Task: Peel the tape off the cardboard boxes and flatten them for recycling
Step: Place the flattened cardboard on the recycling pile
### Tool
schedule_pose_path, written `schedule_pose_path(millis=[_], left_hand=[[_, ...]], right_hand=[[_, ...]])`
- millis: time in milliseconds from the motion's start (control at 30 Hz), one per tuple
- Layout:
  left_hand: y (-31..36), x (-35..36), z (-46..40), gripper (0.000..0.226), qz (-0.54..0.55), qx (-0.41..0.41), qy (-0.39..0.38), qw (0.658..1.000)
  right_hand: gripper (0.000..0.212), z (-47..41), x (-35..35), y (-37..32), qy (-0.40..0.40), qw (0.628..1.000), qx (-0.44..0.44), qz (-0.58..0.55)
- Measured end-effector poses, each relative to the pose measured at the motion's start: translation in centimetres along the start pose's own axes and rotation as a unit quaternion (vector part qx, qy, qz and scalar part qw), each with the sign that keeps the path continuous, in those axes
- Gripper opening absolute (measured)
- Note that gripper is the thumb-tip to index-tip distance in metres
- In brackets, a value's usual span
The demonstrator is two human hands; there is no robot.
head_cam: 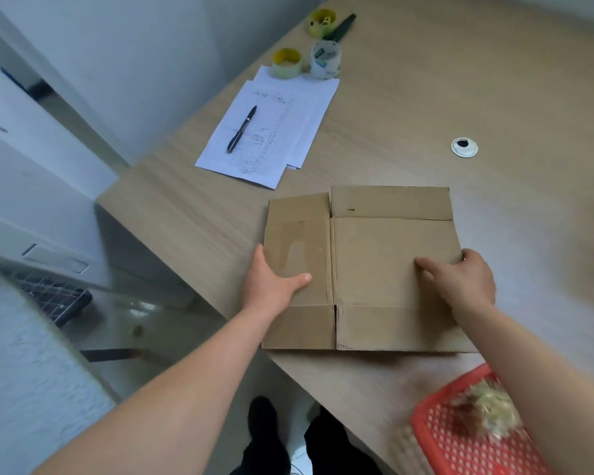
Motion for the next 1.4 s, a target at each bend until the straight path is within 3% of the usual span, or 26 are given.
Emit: schedule_pose_path(millis=[133,267,367,500,667,867,1100,1167,1400], left_hand=[[-0.8,-3.0,1.6,0.116,-0.056,0.027,0.065,0.996],[-2.6,-6.9,3.5,0.106,-0.137,0.036,0.113,0.983],[-5.4,-10.9,4.5,0.104,-0.104,0.032,0.114,0.987],[-10.4,-17.9,5.7,0.108,-0.012,0.026,0.145,0.989],[-15.8,-24.9,8.2,0.097,0.060,0.023,0.206,0.977],[-22.8,-31.9,12.6,0.098,0.012,-0.073,0.298,0.952],[-29.8,-34.5,19.1,0.096,-0.059,-0.205,0.361,0.908],[-31.6,-34.8,20.7,0.098,-0.048,-0.232,0.375,0.896],[-36.6,-35.8,25.5,0.103,0.014,-0.290,0.416,0.862]], right_hand=[[0.079,3.5,-0.7,-2.1,0.003,1.000,-0.030,0.010],[0.077,9.2,0.7,-5.0,0.007,0.997,-0.077,0.027],[0.075,12.9,2.3,-6.6,0.000,0.994,-0.110,0.011],[0.044,16.6,4.6,-8.4,-0.033,0.988,-0.131,-0.069],[0.016,22.4,9.9,-12.1,-0.092,0.975,-0.190,-0.068],[0.061,29.4,16.8,-15.3,-0.185,0.950,-0.250,-0.030],[0.069,37.9,23.7,-17.7,-0.288,0.894,-0.340,0.040],[0.074,39.5,25.0,-17.9,-0.298,0.880,-0.366,0.053],[0.065,45.1,27.7,-18.9,-0.365,0.830,-0.419,0.048]])
Point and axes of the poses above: each hand's wrist, its own z-axis away from the middle knuckle, its own x-axis out of the palm, y = z × x, the point moved 4 cm from there along -z, towards the middle knuckle, and after that the axes turned 1 degree about -z, right-handed, at the moved point
